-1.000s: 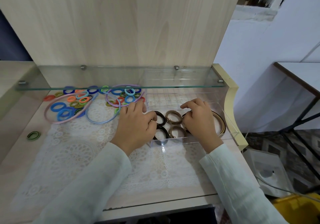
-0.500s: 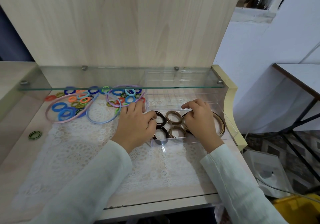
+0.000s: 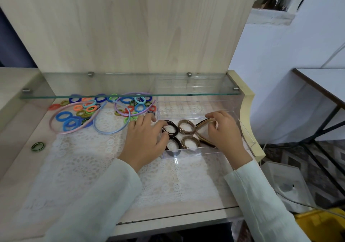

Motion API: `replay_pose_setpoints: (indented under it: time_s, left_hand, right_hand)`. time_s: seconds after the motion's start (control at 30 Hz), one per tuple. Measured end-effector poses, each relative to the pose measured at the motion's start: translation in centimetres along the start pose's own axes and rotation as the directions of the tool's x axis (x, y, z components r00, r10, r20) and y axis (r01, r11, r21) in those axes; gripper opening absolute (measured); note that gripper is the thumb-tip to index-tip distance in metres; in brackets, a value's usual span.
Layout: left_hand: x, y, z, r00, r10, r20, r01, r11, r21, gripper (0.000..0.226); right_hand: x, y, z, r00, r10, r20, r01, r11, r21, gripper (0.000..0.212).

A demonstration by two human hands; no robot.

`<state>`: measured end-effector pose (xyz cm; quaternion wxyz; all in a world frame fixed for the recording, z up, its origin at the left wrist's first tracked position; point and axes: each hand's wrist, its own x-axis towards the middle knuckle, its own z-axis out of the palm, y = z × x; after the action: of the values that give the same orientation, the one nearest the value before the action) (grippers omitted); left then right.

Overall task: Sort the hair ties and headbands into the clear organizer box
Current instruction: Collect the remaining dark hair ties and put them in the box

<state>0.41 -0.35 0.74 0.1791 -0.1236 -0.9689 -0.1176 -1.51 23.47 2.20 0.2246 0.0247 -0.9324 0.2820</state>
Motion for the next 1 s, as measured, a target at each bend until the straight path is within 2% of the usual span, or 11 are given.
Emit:
replay_pose_setpoints:
  time_s: [0.27,0.5,0.7,0.87,1.0]
  left_hand:
    - [-1.7,-0.2,-0.6,0.999,-0.052,0.011,0.052,0.993,-0.106,0.059]
    - [-2.8,-0.1,-0.2,0.986,-0.059,0.159,0.081,0.988,-0.133,0.087]
    - [-3.3,0.1,-0.1,0.982,-0.068,0.177,0.092,0.987,-0.13,0.088]
    - [-3.5,0.1,0.1,0.979,-0.061,0.195,0.09,0.985,-0.148,0.089]
    - [-3.6,0.0,0.1,0.976,-0.052,0.21,0.082,0.987,-0.135,0.091]
  right_hand:
    - [-1.4,2.0,-1.9,0.998,0.036,-0.057,-0.038,0.998,-0.043,0.031]
    - [-2.8,2.7,-2.2,0.995,0.0,-0.1,-0.015,0.988,-0.153,0.022]
    - [-2.9,2.2,-1.9,0.996,0.017,-0.085,-0.031,0.986,-0.163,0.021]
    - [-1.4,-1.6,-1.0,0.994,-0.106,0.036,0.107,0.994,-0.03,0.015]
    - [-0.1,-4.8,0.4,0.941,-0.271,0.201,0.294,0.951,-0.093,0.015]
